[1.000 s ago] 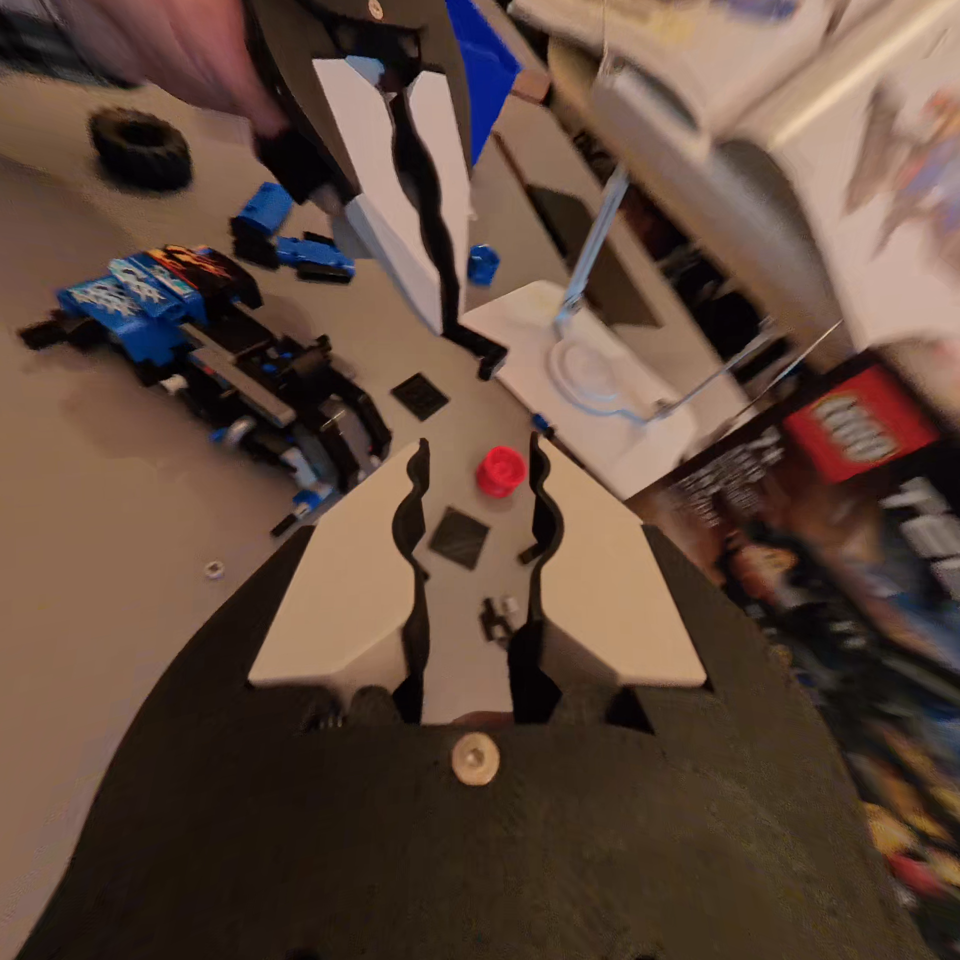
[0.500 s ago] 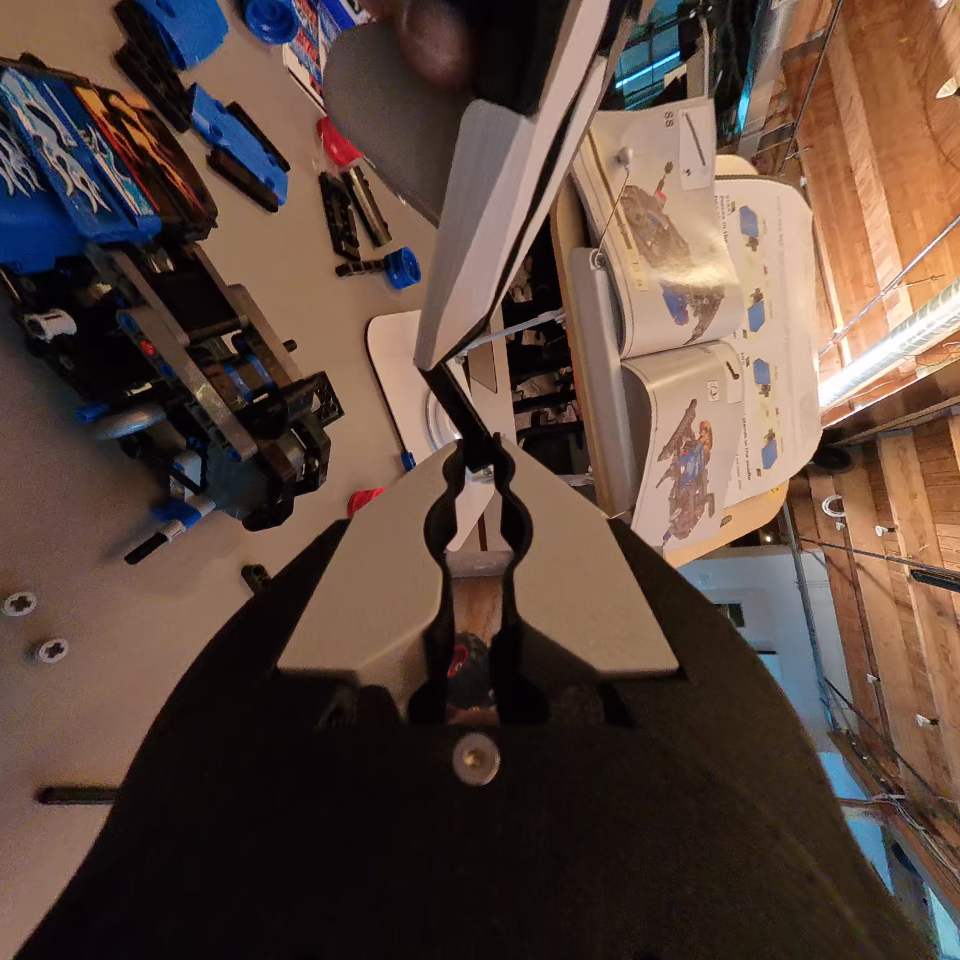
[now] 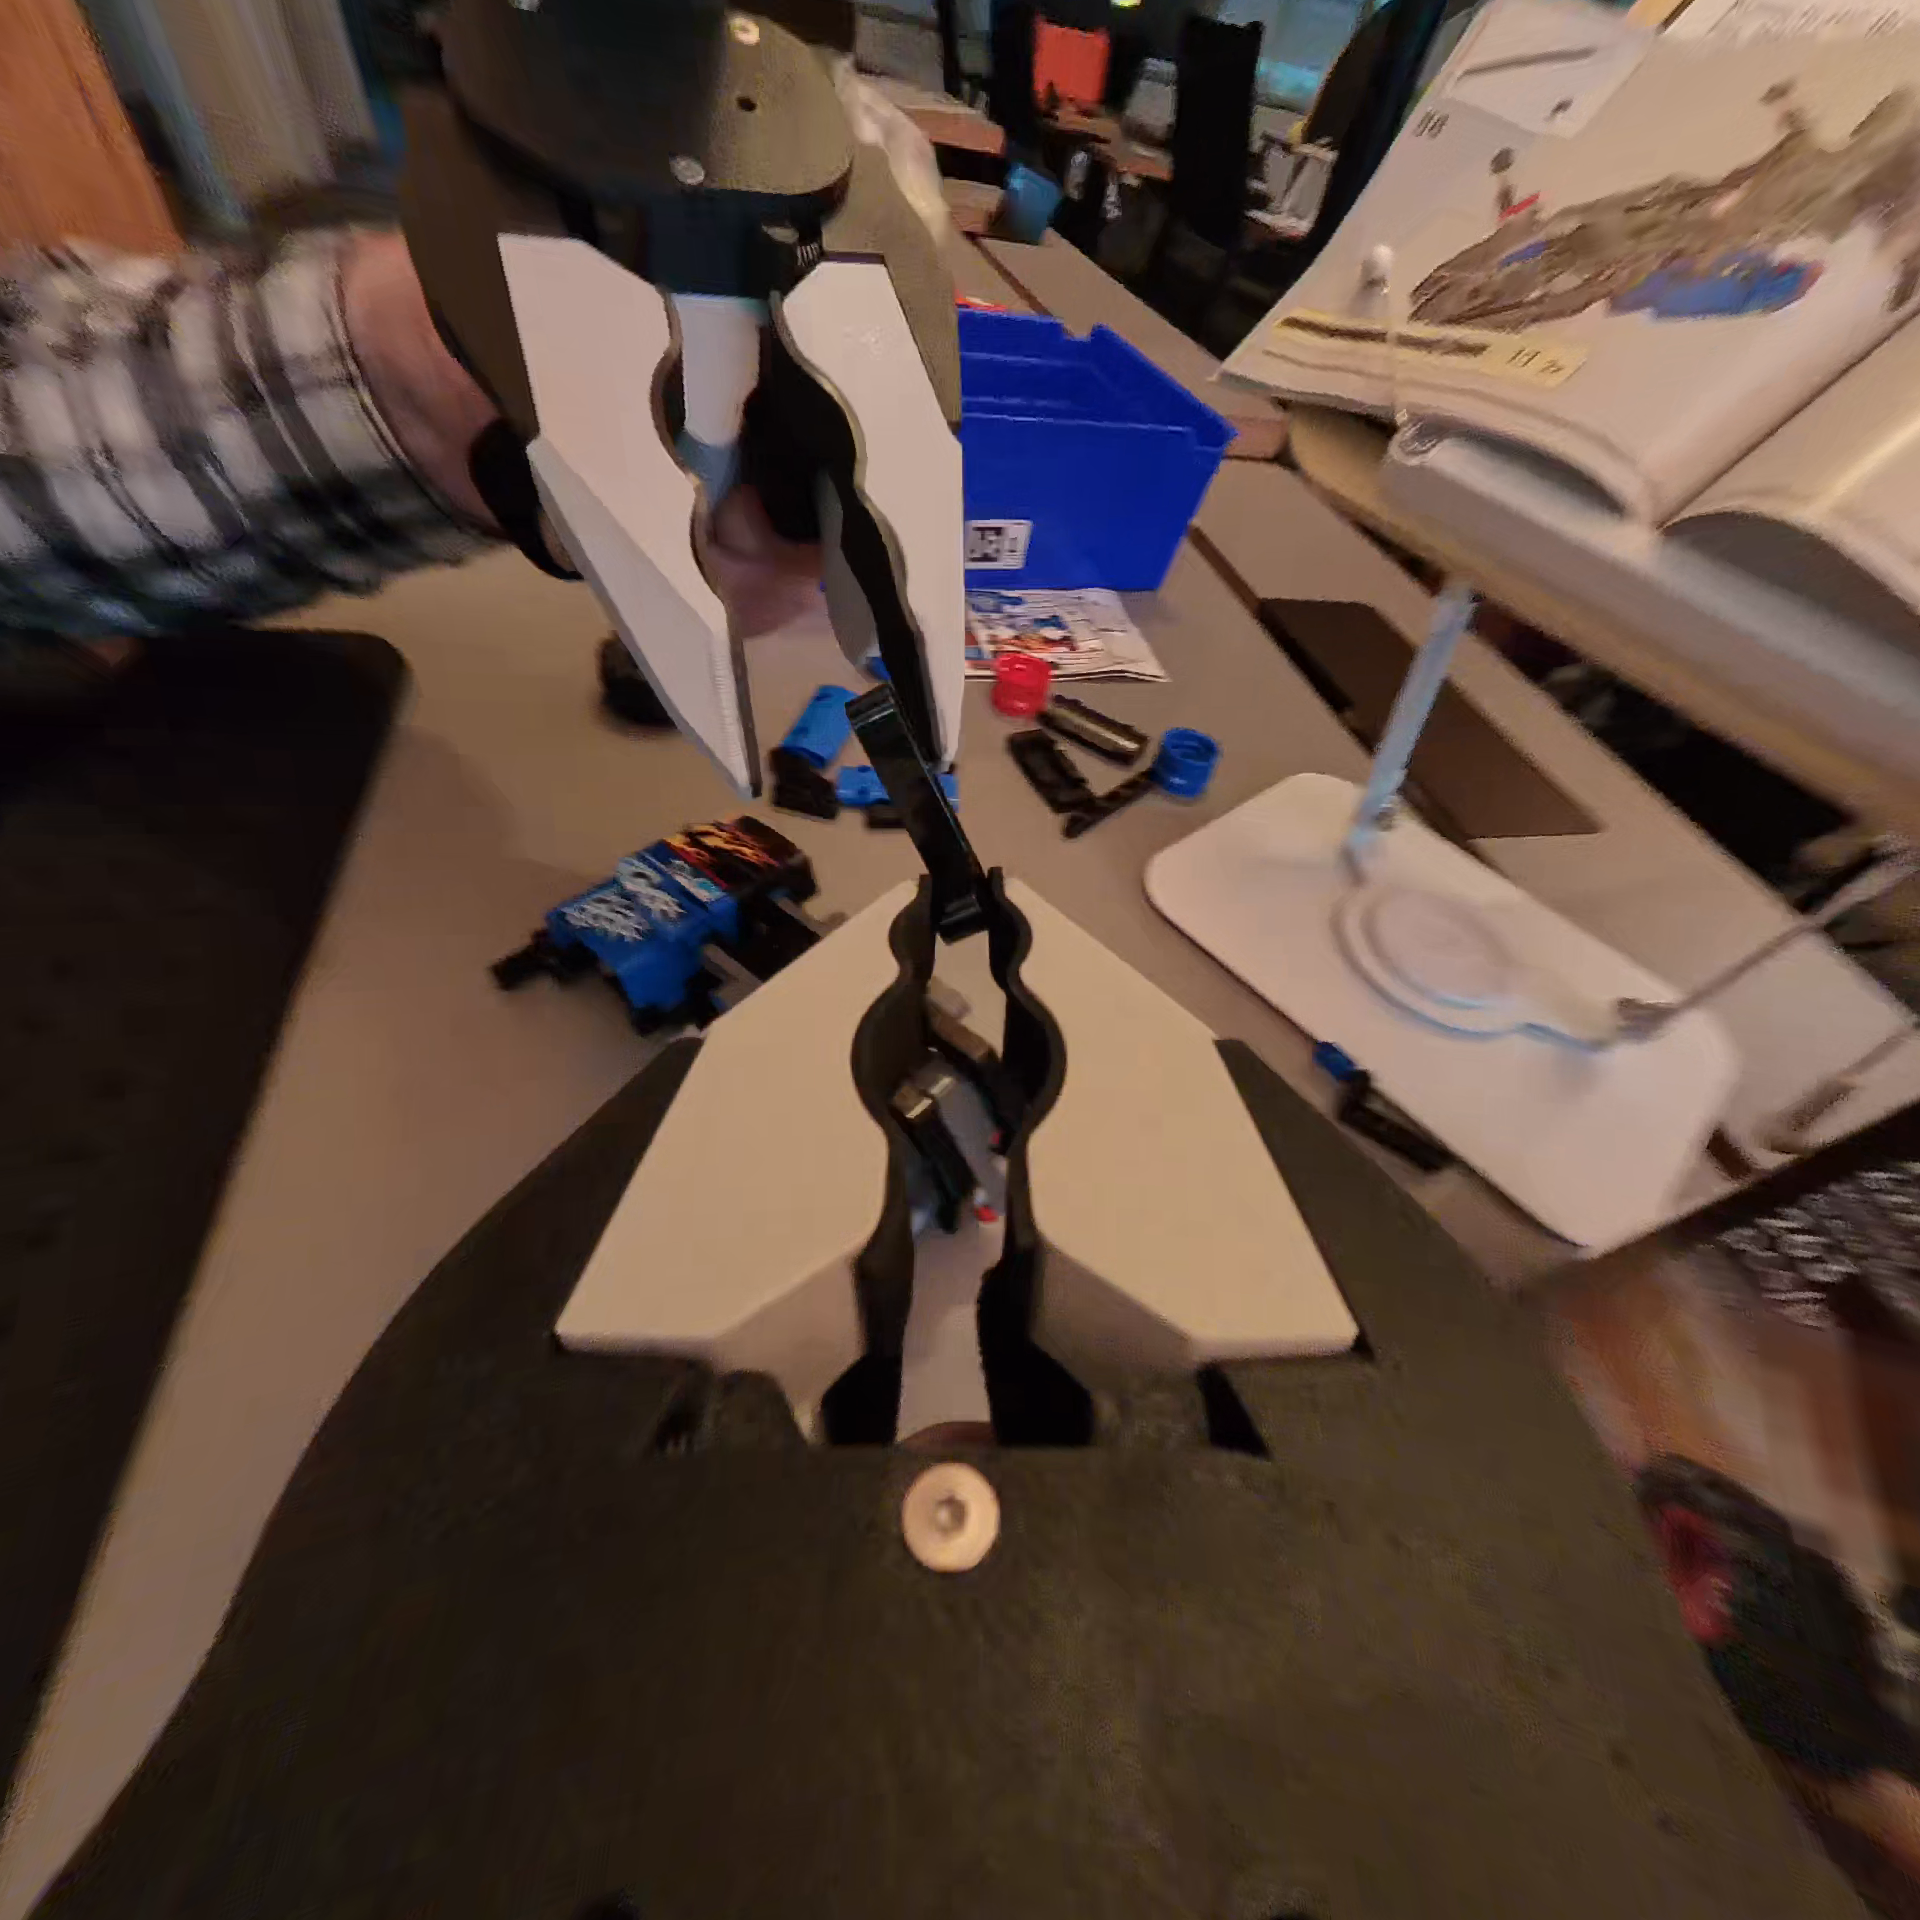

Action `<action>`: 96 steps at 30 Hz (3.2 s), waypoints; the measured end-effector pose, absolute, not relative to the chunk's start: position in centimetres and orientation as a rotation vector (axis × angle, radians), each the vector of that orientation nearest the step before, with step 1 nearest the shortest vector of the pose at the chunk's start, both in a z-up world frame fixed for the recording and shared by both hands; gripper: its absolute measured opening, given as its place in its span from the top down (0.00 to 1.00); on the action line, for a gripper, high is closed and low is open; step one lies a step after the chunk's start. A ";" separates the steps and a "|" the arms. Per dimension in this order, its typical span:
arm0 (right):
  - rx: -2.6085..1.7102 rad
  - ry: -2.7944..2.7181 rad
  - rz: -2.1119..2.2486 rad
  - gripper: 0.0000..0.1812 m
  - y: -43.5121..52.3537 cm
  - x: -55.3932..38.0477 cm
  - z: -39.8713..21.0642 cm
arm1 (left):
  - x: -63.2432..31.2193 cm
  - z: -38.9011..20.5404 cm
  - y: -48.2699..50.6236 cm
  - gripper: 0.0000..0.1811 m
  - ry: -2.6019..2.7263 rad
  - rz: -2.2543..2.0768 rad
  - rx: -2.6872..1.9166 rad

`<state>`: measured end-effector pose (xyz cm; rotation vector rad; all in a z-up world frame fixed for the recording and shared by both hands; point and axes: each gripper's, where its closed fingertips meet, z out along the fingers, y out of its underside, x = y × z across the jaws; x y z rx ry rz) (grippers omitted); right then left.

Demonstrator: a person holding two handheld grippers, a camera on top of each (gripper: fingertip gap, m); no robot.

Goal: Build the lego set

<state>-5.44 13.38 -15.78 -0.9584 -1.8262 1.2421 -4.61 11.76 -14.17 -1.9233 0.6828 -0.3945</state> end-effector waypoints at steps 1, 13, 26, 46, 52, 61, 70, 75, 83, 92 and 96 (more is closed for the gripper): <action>-0.981 -1.838 1.294 0.96 13.1 -5.5 -16.0 | -4.2 -13.8 11.8 0.85 0.687 -0.406 -1.885; -1.046 -1.862 1.474 0.90 12.1 -5.9 -16.2 | -5.1 -13.9 12.1 0.97 0.647 -0.317 -1.883; -0.837 -2.061 1.156 0.97 11.6 -7.0 -16.4 | -6.3 -14.0 11.8 0.96 0.637 -0.258 -2.011; -1.009 -1.914 1.653 0.93 11.9 -7.0 -16.2 | -6.3 -14.6 12.5 0.96 0.519 -0.419 -1.921; -0.926 -1.954 1.465 0.89 13.0 -7.3 -15.0 | -6.4 -16.1 12.2 0.97 0.606 -0.313 -2.060; -0.781 -2.201 1.352 0.90 11.5 -6.5 -15.5 | -6.8 -17.2 11.8 0.97 0.748 -0.136 -2.224; -0.828 -2.146 1.458 0.97 11.9 -7.4 -16.1 | -7.1 -17.7 12.3 0.97 0.785 -0.072 -2.263; -0.867 -2.164 1.553 0.97 12.0 -7.4 -17.2 | -7.0 -18.7 12.2 0.97 0.757 -0.153 -2.256; -0.822 -2.203 1.444 0.97 12.1 -8.2 -18.0 | -7.7 -20.0 12.6 0.97 0.769 -0.067 -2.340; -0.893 -2.160 1.631 0.97 12.8 -8.2 -18.3 | -8.0 -19.9 12.8 0.97 0.688 -0.144 -2.299; -0.903 -2.170 1.643 0.97 12.9 -8.0 -18.6 | -7.8 -20.2 12.9 0.97 0.669 -0.183 -2.288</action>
